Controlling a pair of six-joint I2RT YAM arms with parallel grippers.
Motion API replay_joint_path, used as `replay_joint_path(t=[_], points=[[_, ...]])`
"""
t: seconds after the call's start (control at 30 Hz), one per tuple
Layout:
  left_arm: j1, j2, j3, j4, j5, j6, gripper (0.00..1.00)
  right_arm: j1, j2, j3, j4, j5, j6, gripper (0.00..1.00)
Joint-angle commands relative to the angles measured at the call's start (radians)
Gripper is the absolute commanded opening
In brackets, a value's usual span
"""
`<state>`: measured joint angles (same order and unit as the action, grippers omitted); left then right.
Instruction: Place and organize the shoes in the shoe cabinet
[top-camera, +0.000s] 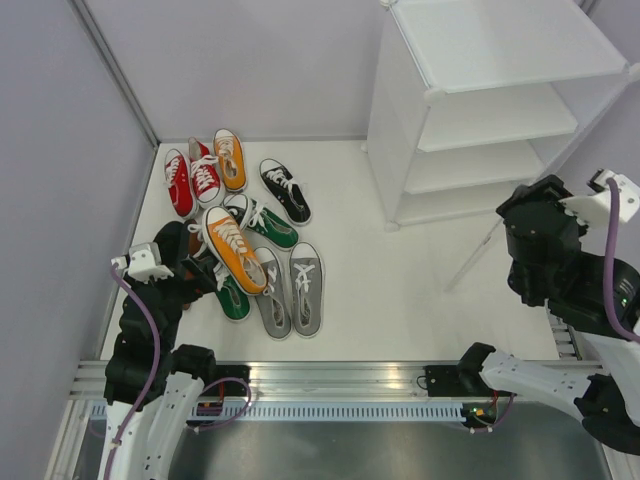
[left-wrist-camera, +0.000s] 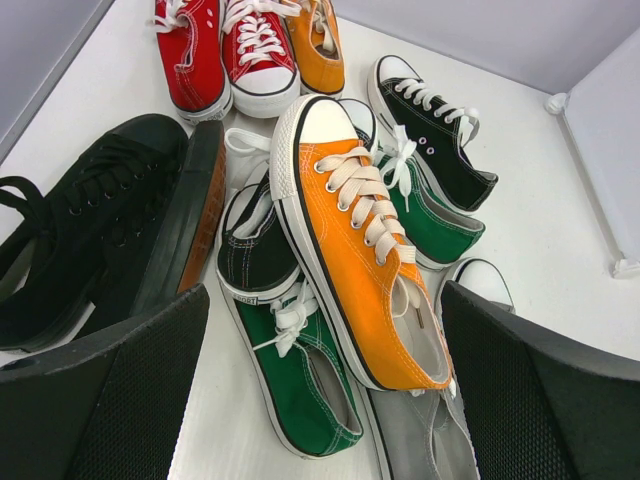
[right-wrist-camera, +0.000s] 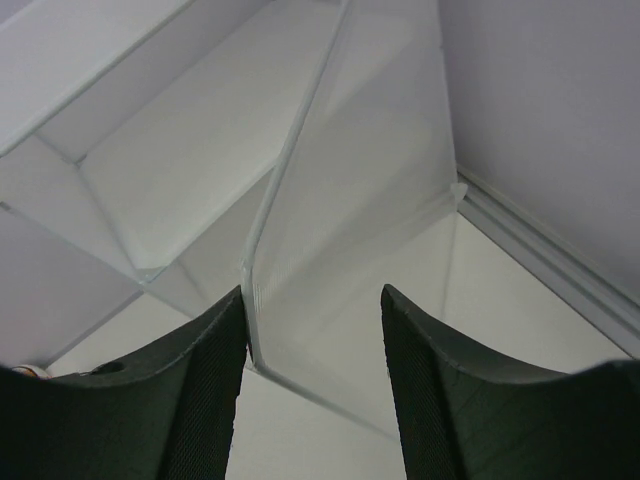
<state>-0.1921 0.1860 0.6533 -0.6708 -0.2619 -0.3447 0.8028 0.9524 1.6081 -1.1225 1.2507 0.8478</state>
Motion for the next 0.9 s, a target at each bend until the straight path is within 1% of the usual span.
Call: replay_joint_path(t=[0.0, 0.03, 0.07, 0.2, 0.23, 0.3, 0.33, 0.37, 0.4, 0.43, 0.47, 0.5, 0.53, 0.57, 0.63, 0.7, 0.73, 0.87], points=[[-0.003, 0.009, 0.003, 0.030, -0.025, -0.027, 1.00, -0.007, -0.027, -0.013, -0.255, 0.107, 0.062, 0.60], [-0.003, 0.009, 0.003, 0.030, -0.025, -0.028, 1.00, -0.007, -0.032, -0.007, -0.290, 0.137, 0.123, 0.60], [-0.003, 0.012, 0.003, 0.030, -0.025, -0.028, 1.00, -0.008, -0.038, 0.001, -0.334, 0.159, 0.125, 0.61], [-0.003, 0.013, 0.005, 0.028, -0.030, -0.028, 1.00, -0.022, -0.147, -0.051, -0.332, 0.199, 0.152, 0.61], [-0.003, 0.015, 0.005, 0.030, -0.031, -0.027, 1.00, -0.024, -0.162, -0.056, -0.332, 0.207, 0.161, 0.63], [-0.003, 0.018, 0.005, 0.030, -0.031, -0.028, 1.00, -0.027, -0.204, -0.059, -0.312, 0.210, 0.171, 0.71], [-0.001, 0.018, 0.005, 0.028, -0.033, -0.028, 1.00, -0.027, -0.217, -0.065, -0.278, 0.196, 0.127, 0.73], [-0.003, 0.018, 0.005, 0.027, -0.033, -0.030, 1.00, -0.025, -0.236, -0.073, -0.160, 0.178, 0.067, 0.76], [-0.003, 0.017, 0.005, 0.027, -0.033, -0.028, 1.00, -0.027, -0.272, -0.082, -0.089, 0.159, -0.088, 0.80], [-0.003, 0.013, 0.005, 0.028, -0.034, -0.028, 1.00, -0.027, -0.293, -0.099, -0.021, 0.129, -0.155, 0.83], [-0.003, 0.013, 0.005, 0.028, -0.037, -0.031, 1.00, -0.025, -0.308, -0.103, 0.095, 0.062, -0.211, 0.87], [-0.003, 0.010, 0.005, 0.025, -0.039, -0.030, 1.00, -0.025, -0.328, -0.103, 0.142, 0.021, -0.318, 0.90], [-0.003, 0.010, 0.005, 0.025, -0.040, -0.031, 1.00, -0.027, -0.331, -0.088, 0.180, -0.012, -0.361, 0.91], [-0.003, 0.009, 0.005, 0.027, -0.040, -0.031, 1.00, -0.027, -0.328, -0.070, 0.223, -0.080, -0.400, 0.95], [-0.003, 0.012, 0.005, 0.027, -0.039, -0.031, 1.00, -0.027, -0.293, 0.011, 0.236, -0.146, -0.482, 0.97], [-0.003, 0.016, 0.005, 0.027, -0.037, -0.033, 1.00, -0.027, -0.248, 0.076, 0.228, -0.235, -0.507, 0.97], [-0.003, 0.020, 0.005, 0.027, -0.037, -0.031, 1.00, -0.027, -0.236, 0.134, 0.233, -0.266, -0.535, 0.98], [-0.003, 0.021, 0.005, 0.027, -0.033, -0.034, 1.00, -0.027, -0.169, 0.214, 0.288, -0.443, -0.605, 0.97]])
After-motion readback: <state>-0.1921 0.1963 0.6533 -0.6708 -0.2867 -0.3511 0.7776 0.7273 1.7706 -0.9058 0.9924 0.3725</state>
